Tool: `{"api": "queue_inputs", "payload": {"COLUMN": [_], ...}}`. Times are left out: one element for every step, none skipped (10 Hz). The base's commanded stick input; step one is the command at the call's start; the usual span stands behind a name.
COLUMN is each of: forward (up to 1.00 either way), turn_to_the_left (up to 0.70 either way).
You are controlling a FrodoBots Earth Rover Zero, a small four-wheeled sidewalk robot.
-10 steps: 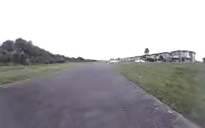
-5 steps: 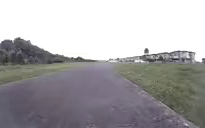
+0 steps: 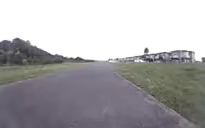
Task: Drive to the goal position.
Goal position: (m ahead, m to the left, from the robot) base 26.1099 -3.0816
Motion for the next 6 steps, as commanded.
{"api": "queue_inputs", "payload": {"forward": [0.70, 0.70, 0.70, 0.70, 0.70, 0.70], "turn_to_the_left": [0.03, 0.03, 0.35, 0.35, 0.35, 0.25]}}
